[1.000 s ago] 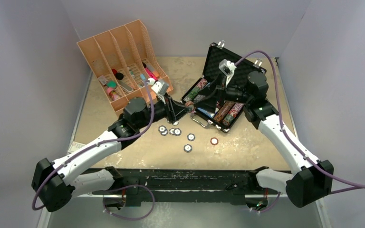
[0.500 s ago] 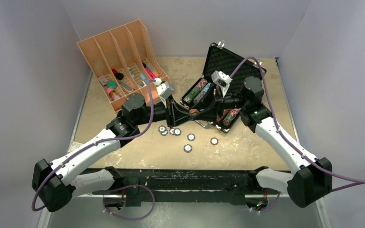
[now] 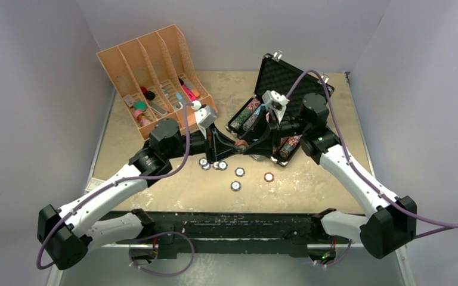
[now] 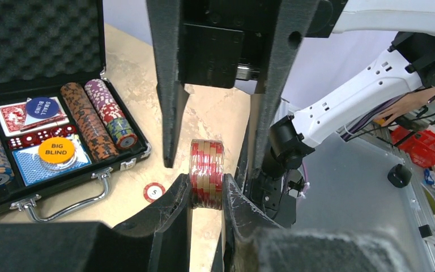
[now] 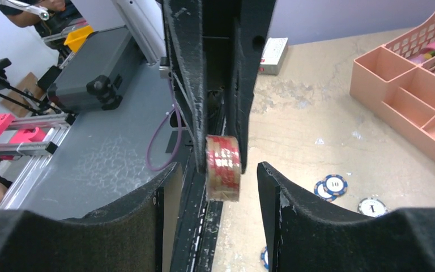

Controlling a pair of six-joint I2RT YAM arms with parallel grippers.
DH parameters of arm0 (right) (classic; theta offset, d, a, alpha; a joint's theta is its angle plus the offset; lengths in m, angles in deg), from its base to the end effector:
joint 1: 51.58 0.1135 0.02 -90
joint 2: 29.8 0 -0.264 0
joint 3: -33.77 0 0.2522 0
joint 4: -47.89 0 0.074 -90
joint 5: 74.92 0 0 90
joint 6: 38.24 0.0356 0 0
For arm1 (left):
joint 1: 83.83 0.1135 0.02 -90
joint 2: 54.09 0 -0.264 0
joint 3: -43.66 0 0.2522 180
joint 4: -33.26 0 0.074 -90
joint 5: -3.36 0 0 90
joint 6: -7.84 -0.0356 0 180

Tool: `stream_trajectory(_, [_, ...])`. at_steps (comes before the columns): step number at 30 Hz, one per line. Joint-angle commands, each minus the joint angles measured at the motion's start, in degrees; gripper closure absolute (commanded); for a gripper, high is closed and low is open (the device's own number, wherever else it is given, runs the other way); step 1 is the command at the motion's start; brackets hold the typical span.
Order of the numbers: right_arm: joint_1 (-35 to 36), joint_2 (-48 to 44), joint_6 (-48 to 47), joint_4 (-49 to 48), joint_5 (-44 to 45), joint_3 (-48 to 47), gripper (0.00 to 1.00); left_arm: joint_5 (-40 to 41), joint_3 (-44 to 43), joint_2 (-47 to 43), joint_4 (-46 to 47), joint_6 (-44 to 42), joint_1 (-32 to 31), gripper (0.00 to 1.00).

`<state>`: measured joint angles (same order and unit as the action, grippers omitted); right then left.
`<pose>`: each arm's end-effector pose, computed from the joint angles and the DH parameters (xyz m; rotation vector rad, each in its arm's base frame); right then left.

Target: Pack up texas hold em set

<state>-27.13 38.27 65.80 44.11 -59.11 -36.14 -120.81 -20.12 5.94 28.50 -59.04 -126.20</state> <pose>0.2196 0.1375 0.3747 -1.2348 1.2330 1.4439 0.1662 -0.1787 0.3569 0.7838 1.5769 -1.3317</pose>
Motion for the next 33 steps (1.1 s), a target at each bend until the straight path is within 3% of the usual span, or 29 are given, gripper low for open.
stream_trajectory(1, [0.34,1.41,1.28,0.84,0.53,-3.22,0.47,0.19,-1.84,-3.16,0.96,-3.35,0.50,1.00])
stream_trajectory(5, [1.15,2.21,2.49,0.92,-0.39,-4.45,0.57,-1.83,-2.40,-2.42,0.56,-3.33,0.49,1.00])
stream_trajectory(11, [1.93,2.94,2.35,0.18,0.21,-4.90,1.00,-1.31,-2.51,-2.26,0.70,-3.40,0.47,1.00])
stream_trajectory(13, [2.01,2.55,0.68,1.93,2.71,-4.86,1.00,0.94,-2.87,-2.62,-0.96,-3.62,0.47,1.00])
stream_trajectory(14, [1.95,2.29,-0.62,3.44,4.24,-4.89,1.00,2.77,-3.10,-2.94,-2.50,-3.80,0.53,0.91])
stream_trajectory(16, [1.95,1.79,-1.88,5.06,9.31,-4.80,1.00,8.86,-3.39,-3.90,-5.80,-3.46,0.47,0.57])
stream_trajectory(17, [1.95,1.53,-2.57,6.00,12.83,-4.96,1.00,11.98,-3.36,-4.64,-8.12,-3.53,0.50,0.46])
stream_trajectory(19, [1.92,1.29,-7.74,11.08,20.41,-5.98,1.00,18.41,-3.29,-6.78,-11.48,-4.27,0.51,0.37])
stream_trajectory(25, [1.92,1.44,-20.01,25.00,47.67,-7.29,1.00,39.63,-3.78,-13.80,-20.76,-5.34,0.50,0.31])
stream_trajectory(28, [1.92,3.53,-24.25,31.17,59.19,-7.77,1.00,43.80,-2.56,-16.67,-20.18,-4.72,0.45,0.31])
stream_trajectory(33, [1.92,8.48,-27.76,43.51,68.53,-9.17,1.00,44.05,-0.65,-18.04,-17.90,-4.57,0.45,0.30])
